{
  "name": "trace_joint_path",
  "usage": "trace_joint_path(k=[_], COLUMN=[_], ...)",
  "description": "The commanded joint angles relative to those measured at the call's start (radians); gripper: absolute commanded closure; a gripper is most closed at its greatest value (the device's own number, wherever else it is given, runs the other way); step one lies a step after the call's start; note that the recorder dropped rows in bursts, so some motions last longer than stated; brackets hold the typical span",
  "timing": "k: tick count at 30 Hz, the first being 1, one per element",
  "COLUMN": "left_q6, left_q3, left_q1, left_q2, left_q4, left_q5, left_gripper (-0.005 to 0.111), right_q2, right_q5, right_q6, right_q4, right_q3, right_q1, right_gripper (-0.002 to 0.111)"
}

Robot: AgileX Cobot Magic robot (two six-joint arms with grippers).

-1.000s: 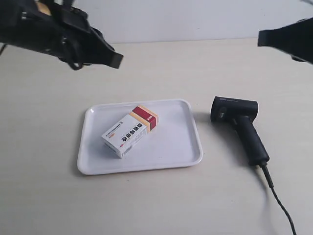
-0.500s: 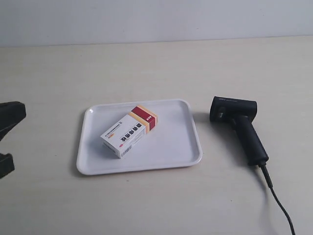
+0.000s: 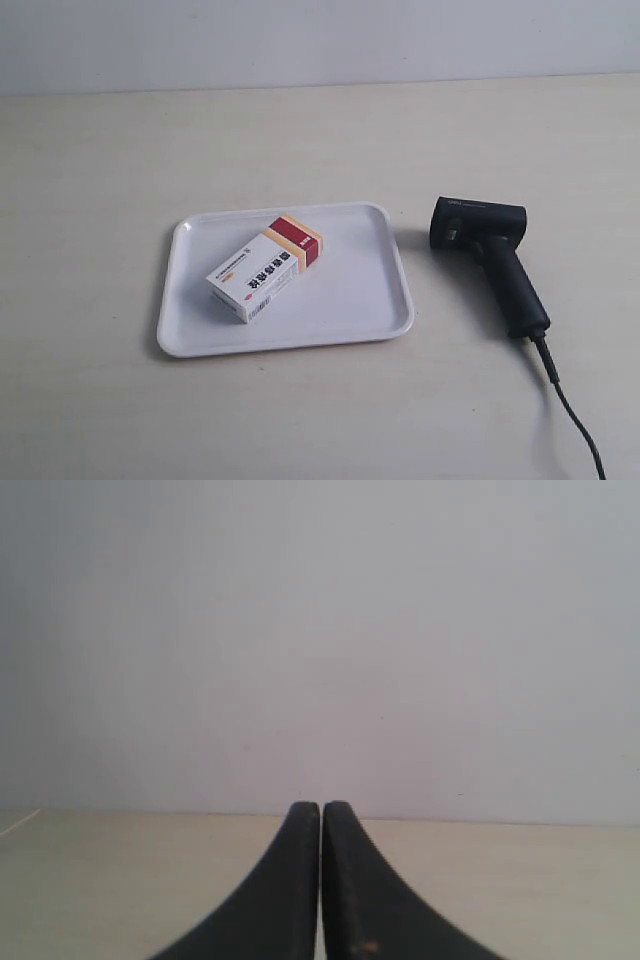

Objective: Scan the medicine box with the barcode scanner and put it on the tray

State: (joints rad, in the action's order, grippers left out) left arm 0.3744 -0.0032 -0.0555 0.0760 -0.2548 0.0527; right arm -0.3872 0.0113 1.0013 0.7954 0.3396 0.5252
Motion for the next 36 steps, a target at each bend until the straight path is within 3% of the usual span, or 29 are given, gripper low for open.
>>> trace_joint_path(k=[1, 9, 32, 36], left_q6=[-0.180, -0.252, -0.282, -0.282], left_q3=[0.003, 0.003, 0.003, 0.003], left_q1=[0.024, 0.024, 0.027, 0.065], left_q2=[-0.066, -0.076, -0.076, -0.076], left_q4=[0.116, 0.178, 0.189, 0.191], left_q5=[0.076, 0.210, 0.203, 0.203], left_gripper=[0.103, 0.103, 0.103, 0.103], right_q2=[0.003, 0.003, 0.003, 0.003], right_q5=[0.000, -0.002, 0.002, 0.002], right_q6=[-0.007, -0.007, -0.007, -0.007], right_q4=[0.000, 0.000, -0.003, -0.003], right_q3=[-0.005, -0.005, -0.005, -0.005], right_q1=[-0.002, -0.002, -0.002, -0.002], right_gripper=[0.107, 0.107, 0.107, 0.107])
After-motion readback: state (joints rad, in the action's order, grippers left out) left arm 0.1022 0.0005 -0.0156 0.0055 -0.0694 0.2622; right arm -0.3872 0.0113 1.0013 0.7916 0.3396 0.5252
